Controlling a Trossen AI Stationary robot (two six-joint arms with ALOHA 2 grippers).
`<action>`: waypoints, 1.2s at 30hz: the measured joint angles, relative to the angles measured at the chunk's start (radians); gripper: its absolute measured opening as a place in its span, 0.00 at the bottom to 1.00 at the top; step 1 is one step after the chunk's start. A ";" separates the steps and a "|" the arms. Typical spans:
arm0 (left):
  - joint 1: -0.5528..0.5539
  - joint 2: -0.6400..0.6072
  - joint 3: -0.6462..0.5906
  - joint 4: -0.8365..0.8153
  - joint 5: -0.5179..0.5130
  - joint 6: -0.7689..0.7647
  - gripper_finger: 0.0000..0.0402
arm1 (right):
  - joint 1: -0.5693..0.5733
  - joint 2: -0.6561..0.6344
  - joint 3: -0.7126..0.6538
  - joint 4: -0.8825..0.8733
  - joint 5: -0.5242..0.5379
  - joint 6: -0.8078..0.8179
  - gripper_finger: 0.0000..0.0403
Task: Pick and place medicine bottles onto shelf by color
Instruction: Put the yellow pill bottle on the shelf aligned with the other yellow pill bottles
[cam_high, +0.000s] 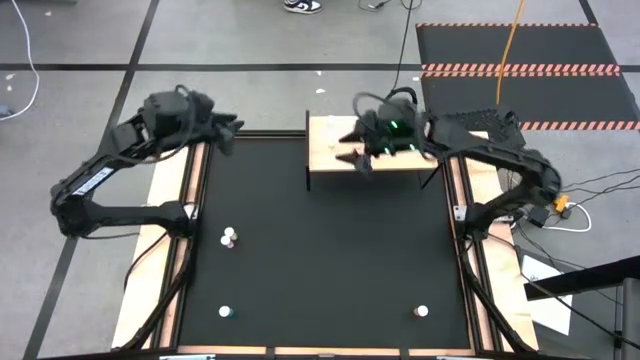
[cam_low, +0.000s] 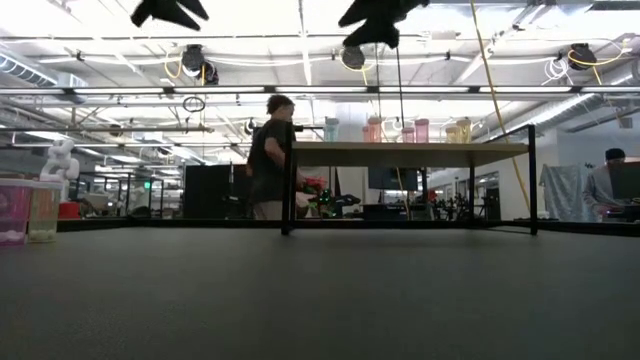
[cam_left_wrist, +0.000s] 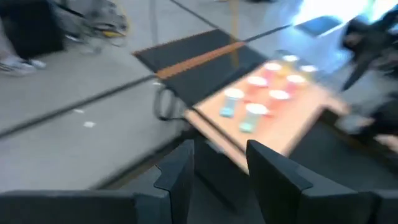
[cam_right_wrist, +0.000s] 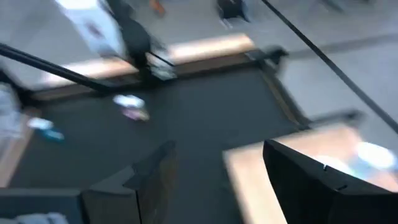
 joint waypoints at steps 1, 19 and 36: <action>-0.033 -0.010 0.000 -0.011 -0.001 -0.035 0.37 | 0.023 -0.036 -0.058 0.063 -0.016 0.020 0.59; -0.883 0.271 0.000 -0.096 -0.316 -0.738 0.37 | 0.538 -0.342 -0.684 0.500 0.191 0.484 0.58; -0.921 0.363 0.000 0.033 -0.422 -0.536 0.37 | 0.928 -0.250 -0.630 0.008 0.307 1.063 0.41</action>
